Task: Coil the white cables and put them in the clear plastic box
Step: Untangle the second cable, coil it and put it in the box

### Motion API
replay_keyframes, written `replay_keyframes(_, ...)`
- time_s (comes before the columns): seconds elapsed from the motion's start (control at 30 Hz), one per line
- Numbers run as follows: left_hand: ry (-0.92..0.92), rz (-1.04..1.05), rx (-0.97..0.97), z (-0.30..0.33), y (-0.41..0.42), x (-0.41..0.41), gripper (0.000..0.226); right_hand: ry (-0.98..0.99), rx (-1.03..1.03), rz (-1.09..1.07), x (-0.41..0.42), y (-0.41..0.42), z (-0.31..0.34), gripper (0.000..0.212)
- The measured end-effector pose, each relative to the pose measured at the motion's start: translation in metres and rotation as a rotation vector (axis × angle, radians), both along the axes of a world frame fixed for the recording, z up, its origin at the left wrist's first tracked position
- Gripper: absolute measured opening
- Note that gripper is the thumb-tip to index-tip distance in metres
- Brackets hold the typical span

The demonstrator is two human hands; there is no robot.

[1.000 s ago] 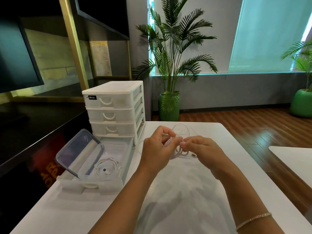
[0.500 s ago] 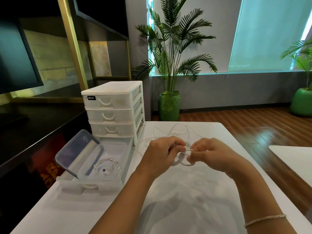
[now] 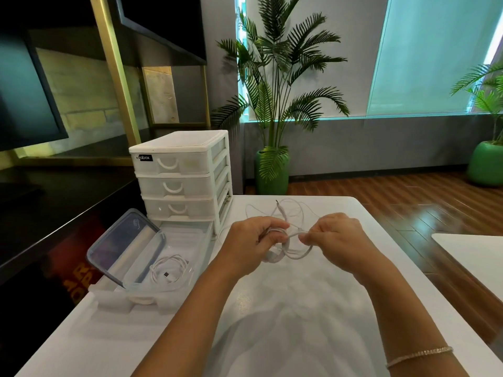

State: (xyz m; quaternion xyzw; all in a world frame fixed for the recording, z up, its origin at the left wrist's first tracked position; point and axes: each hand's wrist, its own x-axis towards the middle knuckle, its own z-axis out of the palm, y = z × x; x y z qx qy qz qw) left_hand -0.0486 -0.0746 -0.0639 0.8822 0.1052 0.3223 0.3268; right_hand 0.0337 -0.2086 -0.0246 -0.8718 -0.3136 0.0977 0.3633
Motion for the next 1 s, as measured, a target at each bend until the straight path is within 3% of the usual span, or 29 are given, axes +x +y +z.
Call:
replay_keyframes(0.13,-0.042,0.016,0.075,0.001,-0.002,0.000,0.028,0.400,0.240,-0.010,-0.002,0.004,0.001,0.019)
replay_keyframes(0.33,-0.078,0.087,0.157,0.001,0.001,-0.001,0.028,0.631,0.532,-0.036,-0.004,0.008,-0.005,0.030)
replay_keyframes(0.53,0.056,0.041,0.033,0.003,-0.003,0.000,0.026,0.540,0.468,-0.067,-0.005,0.007,-0.005,0.027)
replay_keyframes(0.7,0.110,-0.080,-0.306,0.004,-0.008,0.000,0.015,0.451,0.396,-0.095,-0.004,0.010,-0.008,0.029)
replay_keyframes(0.83,0.049,-0.198,-0.583,0.005,-0.013,-0.001,0.010,0.545,0.356,-0.078,-0.003,0.008,-0.008,0.029)
replay_keyframes(0.93,0.025,-0.233,-0.625,0.004,-0.015,0.000,0.009,0.639,0.362,-0.096,-0.002,0.005,-0.005,0.028)
replay_keyframes(1.0,0.049,-0.226,-0.546,0.005,-0.014,0.000,0.012,0.604,0.340,-0.117,0.000,0.006,-0.006,0.029)
